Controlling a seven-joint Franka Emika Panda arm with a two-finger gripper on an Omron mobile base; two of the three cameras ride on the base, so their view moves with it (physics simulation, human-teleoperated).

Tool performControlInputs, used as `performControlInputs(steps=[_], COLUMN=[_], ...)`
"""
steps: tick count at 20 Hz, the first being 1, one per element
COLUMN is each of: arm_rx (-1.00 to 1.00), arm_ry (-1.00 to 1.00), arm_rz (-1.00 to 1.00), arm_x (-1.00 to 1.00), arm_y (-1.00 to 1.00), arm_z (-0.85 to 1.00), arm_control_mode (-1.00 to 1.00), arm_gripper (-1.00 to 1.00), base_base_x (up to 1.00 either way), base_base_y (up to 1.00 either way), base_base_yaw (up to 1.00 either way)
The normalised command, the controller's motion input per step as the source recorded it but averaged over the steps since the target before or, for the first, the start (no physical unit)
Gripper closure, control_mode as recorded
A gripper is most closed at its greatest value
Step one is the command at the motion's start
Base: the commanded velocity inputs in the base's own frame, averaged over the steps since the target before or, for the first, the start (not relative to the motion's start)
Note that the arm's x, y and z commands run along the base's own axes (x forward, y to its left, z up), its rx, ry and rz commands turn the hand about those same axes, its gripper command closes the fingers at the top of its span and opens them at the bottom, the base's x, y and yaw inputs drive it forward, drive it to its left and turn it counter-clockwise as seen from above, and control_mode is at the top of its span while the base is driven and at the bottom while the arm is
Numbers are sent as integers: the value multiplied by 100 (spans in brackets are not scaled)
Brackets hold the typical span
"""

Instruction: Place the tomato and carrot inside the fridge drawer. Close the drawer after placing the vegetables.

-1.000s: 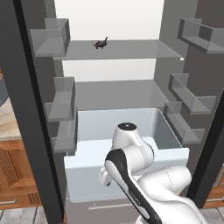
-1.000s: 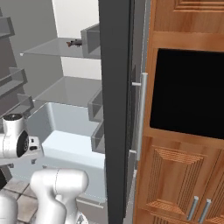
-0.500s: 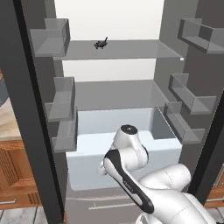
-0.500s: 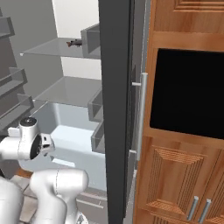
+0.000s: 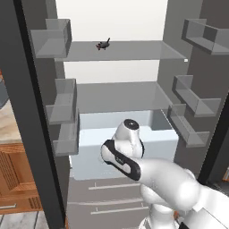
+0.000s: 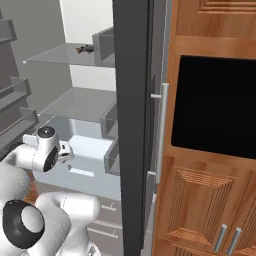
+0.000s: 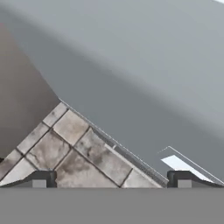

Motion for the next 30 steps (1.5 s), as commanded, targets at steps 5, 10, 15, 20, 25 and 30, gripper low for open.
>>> performControlInputs(steps=[5, 10, 15, 20, 25, 30], arm_rx=[0, 0, 0, 0, 0, 0], arm_ry=[0, -3, -13, -5, 0, 0], arm_rz=[-2, -2, -5, -10, -11, -10], arm_x=[100, 78, -66, -65, -13, -38], arm_y=[0, 2, 1, 0, 0, 0], arm_z=[19, 19, 21, 67, 65, 52], arm_control_mode=[-100, -100, -100, -100, -100, -100], arm_gripper=[-100, -100, -100, -100, -100, -100], base_base_x=[0, 0, 0, 0, 0, 0], base_base_y=[0, 0, 0, 0, 0, 0], base_base_yaw=[0, 0, 0, 0, 0, 0])
